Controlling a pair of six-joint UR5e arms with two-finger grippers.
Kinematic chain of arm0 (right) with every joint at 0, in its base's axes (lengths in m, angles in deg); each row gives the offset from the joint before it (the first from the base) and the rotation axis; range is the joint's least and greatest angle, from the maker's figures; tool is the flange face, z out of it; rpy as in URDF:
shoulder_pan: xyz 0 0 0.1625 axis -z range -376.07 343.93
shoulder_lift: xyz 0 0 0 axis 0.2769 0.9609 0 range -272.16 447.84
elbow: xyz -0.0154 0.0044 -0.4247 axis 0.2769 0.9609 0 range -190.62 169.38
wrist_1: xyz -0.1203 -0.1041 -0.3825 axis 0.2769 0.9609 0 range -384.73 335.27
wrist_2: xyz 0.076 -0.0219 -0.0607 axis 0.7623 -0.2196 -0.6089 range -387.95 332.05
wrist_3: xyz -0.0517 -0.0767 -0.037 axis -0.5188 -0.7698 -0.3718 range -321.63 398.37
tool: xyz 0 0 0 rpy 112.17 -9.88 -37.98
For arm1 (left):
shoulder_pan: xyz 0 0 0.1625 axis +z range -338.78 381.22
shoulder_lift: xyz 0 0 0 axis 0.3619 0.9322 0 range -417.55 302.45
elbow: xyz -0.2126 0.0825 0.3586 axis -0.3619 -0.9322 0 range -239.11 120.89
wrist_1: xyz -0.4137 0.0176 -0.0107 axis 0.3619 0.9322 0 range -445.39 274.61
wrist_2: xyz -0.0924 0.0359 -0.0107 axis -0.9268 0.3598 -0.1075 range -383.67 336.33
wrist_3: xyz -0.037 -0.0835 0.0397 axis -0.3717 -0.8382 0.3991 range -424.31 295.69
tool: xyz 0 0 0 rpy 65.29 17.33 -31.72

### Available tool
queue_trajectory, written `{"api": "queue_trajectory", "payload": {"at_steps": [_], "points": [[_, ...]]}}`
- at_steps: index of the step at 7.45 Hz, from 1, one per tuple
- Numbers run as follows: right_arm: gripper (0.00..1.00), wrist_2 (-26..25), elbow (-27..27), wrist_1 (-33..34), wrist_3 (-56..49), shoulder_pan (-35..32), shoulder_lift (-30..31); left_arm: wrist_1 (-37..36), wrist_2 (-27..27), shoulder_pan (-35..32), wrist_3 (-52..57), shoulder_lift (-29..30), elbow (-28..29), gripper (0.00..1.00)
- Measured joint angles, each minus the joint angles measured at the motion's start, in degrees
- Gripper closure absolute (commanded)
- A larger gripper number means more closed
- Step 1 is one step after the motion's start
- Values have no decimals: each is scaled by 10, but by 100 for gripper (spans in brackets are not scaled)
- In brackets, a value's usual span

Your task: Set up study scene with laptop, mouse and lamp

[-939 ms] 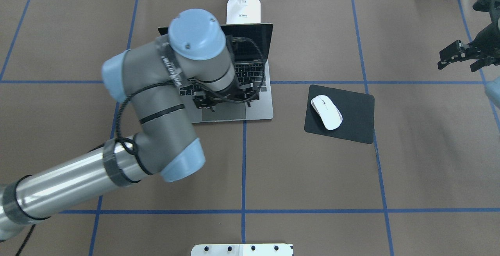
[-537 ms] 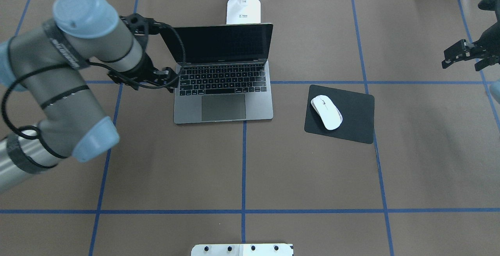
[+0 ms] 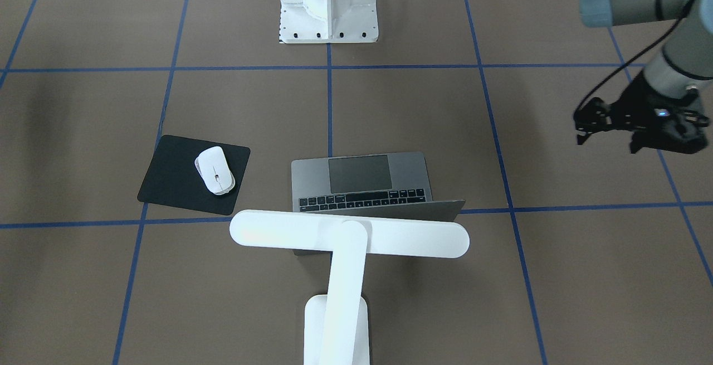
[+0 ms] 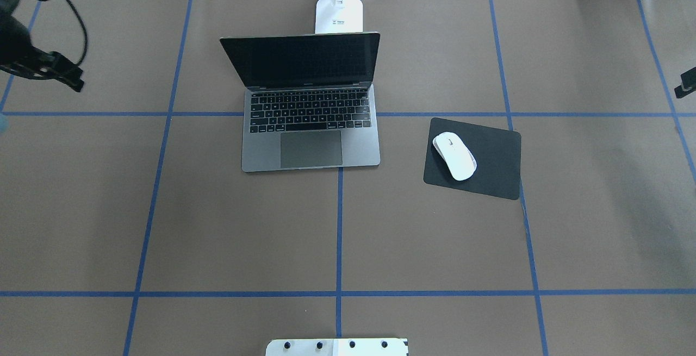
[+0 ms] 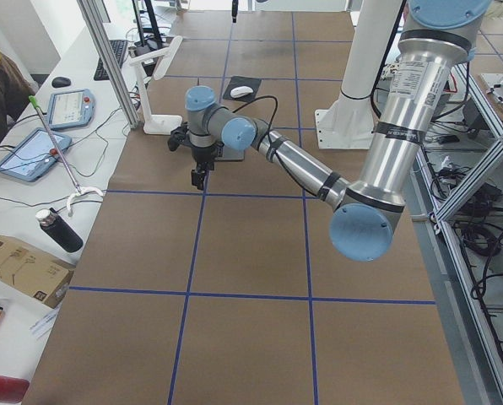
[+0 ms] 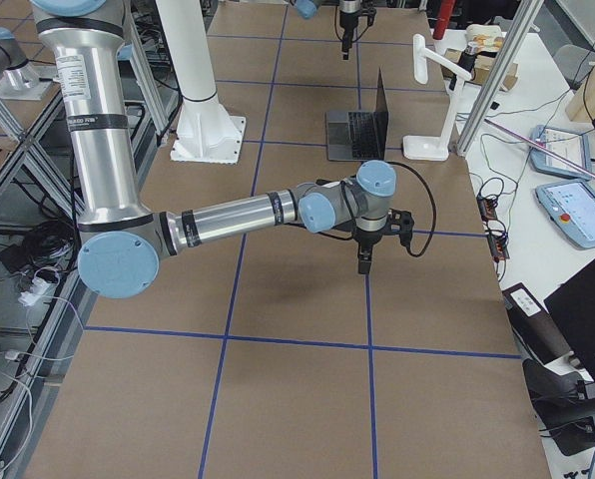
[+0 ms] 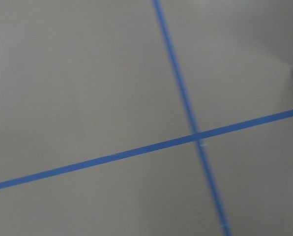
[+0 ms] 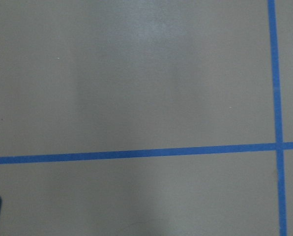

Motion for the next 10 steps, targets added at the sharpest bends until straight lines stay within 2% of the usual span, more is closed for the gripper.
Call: {"api": "queue_trajectory", "payload": {"at_steps": [2, 4, 7, 10], "points": [[0, 0, 1, 25, -102, -54, 22, -4, -30, -101, 162, -47, 37, 1], [0, 8, 0, 64, -188, -97, 29, 1, -40, -176, 275, -101, 60, 1], [0, 27, -1, 80, -205, -112, 26, 6, -40, -219, 313, -162, 64, 1], [0, 26, 0, 80, -197, -112, 23, 8, -47, -233, 313, -170, 66, 1]]}}
